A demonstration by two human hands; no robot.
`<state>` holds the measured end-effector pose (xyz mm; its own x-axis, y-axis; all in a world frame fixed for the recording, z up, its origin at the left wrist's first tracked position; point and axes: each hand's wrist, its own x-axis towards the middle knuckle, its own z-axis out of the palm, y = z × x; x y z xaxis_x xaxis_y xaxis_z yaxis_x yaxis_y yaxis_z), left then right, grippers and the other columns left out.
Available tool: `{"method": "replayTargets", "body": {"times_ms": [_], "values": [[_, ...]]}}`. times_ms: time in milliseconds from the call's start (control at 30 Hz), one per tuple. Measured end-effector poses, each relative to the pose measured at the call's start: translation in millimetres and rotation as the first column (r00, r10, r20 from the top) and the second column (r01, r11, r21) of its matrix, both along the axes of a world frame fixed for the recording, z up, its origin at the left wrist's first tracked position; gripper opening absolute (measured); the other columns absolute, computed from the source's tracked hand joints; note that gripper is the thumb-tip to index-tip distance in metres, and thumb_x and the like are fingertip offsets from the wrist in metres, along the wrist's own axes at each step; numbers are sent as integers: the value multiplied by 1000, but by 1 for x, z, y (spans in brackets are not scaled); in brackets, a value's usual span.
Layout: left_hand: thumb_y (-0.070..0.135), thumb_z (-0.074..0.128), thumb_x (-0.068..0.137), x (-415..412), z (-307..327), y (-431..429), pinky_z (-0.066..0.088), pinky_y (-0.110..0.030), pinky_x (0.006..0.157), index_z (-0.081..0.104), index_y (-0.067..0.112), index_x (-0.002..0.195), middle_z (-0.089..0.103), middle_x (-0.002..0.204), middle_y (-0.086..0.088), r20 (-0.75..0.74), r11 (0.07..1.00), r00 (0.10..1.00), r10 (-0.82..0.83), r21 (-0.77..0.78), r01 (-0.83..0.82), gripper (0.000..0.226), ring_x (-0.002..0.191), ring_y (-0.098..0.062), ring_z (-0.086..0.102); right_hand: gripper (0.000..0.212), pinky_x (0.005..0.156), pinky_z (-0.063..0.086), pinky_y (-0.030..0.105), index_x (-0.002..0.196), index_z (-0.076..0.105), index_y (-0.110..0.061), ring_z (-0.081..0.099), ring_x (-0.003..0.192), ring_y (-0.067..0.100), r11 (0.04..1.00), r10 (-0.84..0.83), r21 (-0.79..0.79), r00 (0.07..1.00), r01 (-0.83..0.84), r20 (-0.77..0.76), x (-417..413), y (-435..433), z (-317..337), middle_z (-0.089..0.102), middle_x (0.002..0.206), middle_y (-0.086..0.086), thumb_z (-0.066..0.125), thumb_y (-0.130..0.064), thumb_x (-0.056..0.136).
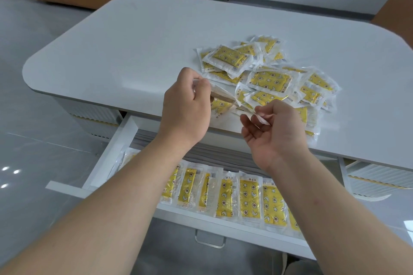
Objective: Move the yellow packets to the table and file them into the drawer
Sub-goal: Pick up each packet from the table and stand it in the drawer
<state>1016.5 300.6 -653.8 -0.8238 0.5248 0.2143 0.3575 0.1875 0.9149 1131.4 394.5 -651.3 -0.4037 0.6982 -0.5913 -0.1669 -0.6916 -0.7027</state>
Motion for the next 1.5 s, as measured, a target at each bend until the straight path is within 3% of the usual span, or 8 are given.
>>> {"method": "replayTargets", "body": {"times_ms": [200,567,700,933,1067,1200,1400,1500], "values": [[39,69,90,-5,4,-9,46,-13,73,60,18,84,69,86,9,-39,995,994,101,-12,-101,23,84,1,62,23,85,62,37,85,64,-8,75,99,32,997,-63,40,996,65,-67,-10,-8,-1,60,86,6,85,-11,78],[4,81,75,-34,10,-55,57,-28,73,67,30,89,64,111,14,159,956,943,293,-33,-292,32,103,-8,64,39,84,62,41,82,44,-16,66,88,28,955,156,266,984,-128,-90,-12,-30,3,54,81,5,69,14,82],[-2,72,79,-48,10,-84,53,-22,66,76,30,91,63,99,13,80,923,932,354,-192,-334,35,85,-8,65,43,75,61,52,96,52,-28,74,85,35,668,377,551,866,-501,330,-15,-50,-5,68,105,12,75,3,77],[-4,65,81,-78,3,-119,55,-24,75,77,31,92,66,92,16,130,914,927,353,-260,-311,38,82,-6,65,45,45,49,27,106,59,-28,60,62,18,144,381,452,471,-880,795,-47,-81,-39,62,100,-1,50,8,81],[-2,70,81,-85,-6,-131,57,-25,72,78,28,97,69,102,4,164,916,923,347,-271,-296,35,85,-13,68,51,43,45,22,115,65,-29,59,58,15,142,406,387,410,-911,817,-71,-92,-70,65,107,1,49,8,83],[-1,75,79,-91,-11,-144,56,-27,79,76,27,95,63,93,11,159,912,927,339,-295,-283,32,91,-15,67,50,56,56,27,115,68,-29,66,69,17,149,490,379,401,-913,774,-95,-105,-82,63,122,-1,58,7,82],[0,79,80,-106,-24,-156,41,-19,61,69,24,89,56,86,11,169,883,925,341,-394,-254,27,81,-12,58,55,69,53,26,129,65,-29,60,95,18,-188,369,243,161,-952,915,-113,-124,-113,60,133,-3,50,2,87],[0,78,79,-110,-36,-157,49,-25,67,67,22,88,59,95,5,112,862,956,272,-469,-191,26,91,-19,62,54,101,47,40,138,56,-40,49,123,27,-326,139,88,44,-941,989,-111,-127,-126,49,140,4,58,-12,92]]}}
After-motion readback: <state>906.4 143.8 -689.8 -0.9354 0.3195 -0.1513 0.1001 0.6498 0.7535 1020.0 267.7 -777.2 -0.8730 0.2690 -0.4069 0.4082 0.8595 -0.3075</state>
